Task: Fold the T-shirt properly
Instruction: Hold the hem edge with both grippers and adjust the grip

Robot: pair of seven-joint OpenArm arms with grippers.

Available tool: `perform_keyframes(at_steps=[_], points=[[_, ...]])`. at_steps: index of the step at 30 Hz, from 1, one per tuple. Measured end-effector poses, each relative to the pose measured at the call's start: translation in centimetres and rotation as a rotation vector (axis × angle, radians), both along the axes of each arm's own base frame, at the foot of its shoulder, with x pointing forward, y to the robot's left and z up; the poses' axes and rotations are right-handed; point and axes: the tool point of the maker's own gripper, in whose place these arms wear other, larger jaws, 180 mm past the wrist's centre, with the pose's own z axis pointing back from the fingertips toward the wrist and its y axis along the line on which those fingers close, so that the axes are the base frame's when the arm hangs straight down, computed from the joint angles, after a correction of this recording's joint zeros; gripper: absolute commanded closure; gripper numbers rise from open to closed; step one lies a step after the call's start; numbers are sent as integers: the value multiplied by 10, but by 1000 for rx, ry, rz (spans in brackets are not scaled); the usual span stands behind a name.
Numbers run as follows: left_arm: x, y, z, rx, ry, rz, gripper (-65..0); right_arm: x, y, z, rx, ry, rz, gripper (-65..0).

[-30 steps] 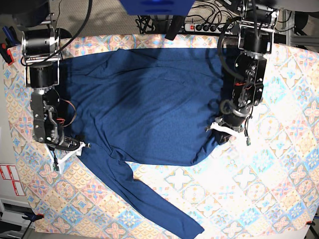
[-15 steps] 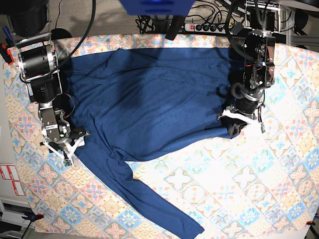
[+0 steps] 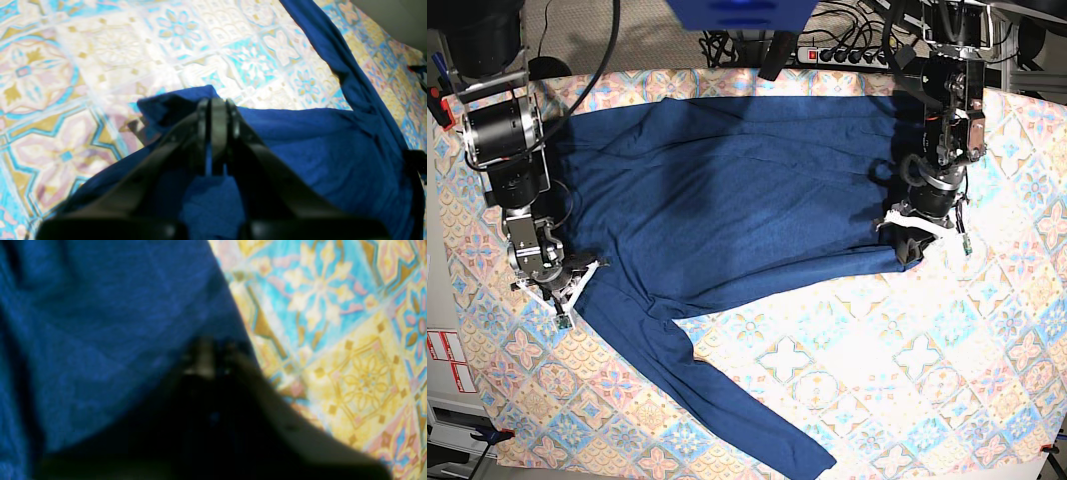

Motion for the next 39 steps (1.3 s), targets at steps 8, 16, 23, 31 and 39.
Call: perform_keyframes(at_steps=[8,16,23,31,39], points=[[5,-2,12,2,-32,-7,0,15,-24,50,-29,-149,6,-10],[3,-3,11,3,-29,-10,0,-23,-7,53,83,-70,44,-11],[3,-5,11,2,-31,-16,0,-18,-21,47,94,-63,-23,-206],[3,-4,11,2,-31,-16,0,5,-8,44,98,-23,8,-413],[3,-5,11,-1,-31,-16,0,13,8,27,99,6,59,-404]])
